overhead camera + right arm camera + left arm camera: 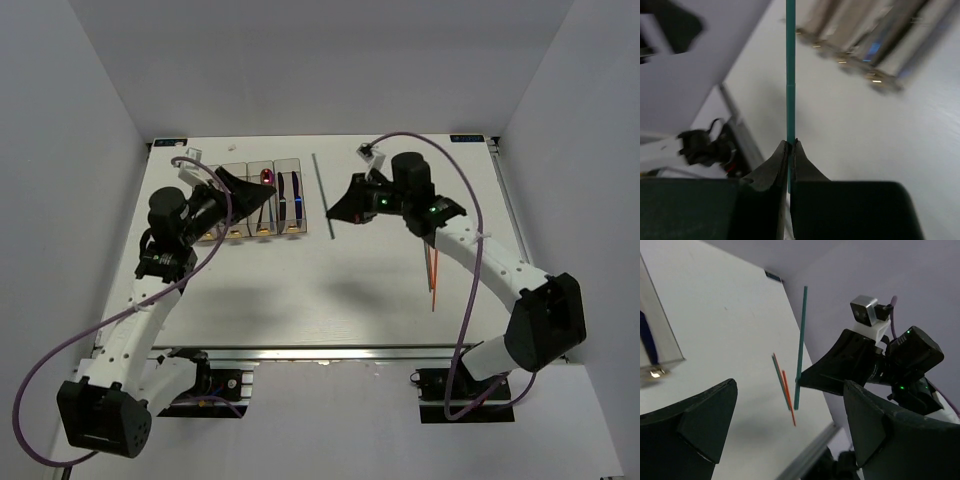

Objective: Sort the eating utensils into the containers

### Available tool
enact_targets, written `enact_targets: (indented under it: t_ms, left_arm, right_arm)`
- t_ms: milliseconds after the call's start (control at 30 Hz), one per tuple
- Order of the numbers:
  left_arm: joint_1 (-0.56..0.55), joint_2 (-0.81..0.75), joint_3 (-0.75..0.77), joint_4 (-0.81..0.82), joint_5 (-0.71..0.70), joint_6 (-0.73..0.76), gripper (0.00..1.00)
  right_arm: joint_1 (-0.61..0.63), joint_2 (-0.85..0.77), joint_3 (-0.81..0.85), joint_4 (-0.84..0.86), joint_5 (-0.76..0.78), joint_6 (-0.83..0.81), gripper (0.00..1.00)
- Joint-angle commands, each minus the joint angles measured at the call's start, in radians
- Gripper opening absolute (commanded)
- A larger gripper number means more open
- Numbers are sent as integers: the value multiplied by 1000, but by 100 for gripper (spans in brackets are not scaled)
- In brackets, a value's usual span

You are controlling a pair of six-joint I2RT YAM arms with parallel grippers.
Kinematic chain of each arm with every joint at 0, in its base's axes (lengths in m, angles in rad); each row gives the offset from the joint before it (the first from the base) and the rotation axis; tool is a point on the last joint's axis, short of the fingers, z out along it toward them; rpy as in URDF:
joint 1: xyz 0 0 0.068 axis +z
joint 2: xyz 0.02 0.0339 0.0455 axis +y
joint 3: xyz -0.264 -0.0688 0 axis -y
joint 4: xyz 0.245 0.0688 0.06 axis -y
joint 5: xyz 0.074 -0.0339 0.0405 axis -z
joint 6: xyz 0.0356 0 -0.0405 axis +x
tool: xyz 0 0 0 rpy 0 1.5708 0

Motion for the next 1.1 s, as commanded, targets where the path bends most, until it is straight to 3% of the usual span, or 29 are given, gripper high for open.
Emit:
enact_targets:
  t_ms: [0,133,400,533,667,733,800,867,933,967,1000,1033,1067]
  left_arm:
    - [-27,11,-20,96,127,-88,94]
    - [-35,5,-32,103,134,-66,93]
    - [-37,19,-49,40,117,-10,82]
    - [-41,33,-70,59,124,-15,67]
    - [-49,39,-80,63,121,-19,39]
    - [-51,42,-81,71,111,-18,33]
    - [-49,51,-69,66,102,-6,14]
    - [-51,80,-32,24,84,36,2]
    - [-51,109,21,-47,32,100,0]
    - [-51,117,46,-87,-3,129,0]
    - [-49,129,81,-213,-60,172,0]
    - [-49,172,125,-295,-266,273,0]
    - [-51,201,168,-370,-386,309,0]
  right_arm:
    - [56,-6,-49,350,-285,202,0]
    - [151,57,22,336,-277,228,0]
    - [213,108,56,350,-267,264,0]
    - [234,140,89,352,-261,277,0]
    - [243,175,132,350,-247,294,0]
    - [248,201,145,352,-247,302,0]
    - [259,217,158,355,-248,305,0]
    - [262,226,157,362,-251,305,0]
    - [257,217,126,394,-239,313,24]
    - [242,209,113,398,-228,314,86]
    - [228,194,85,381,-215,317,89]
    - [210,182,67,355,-160,311,89]
    - [191,163,44,318,-111,299,89]
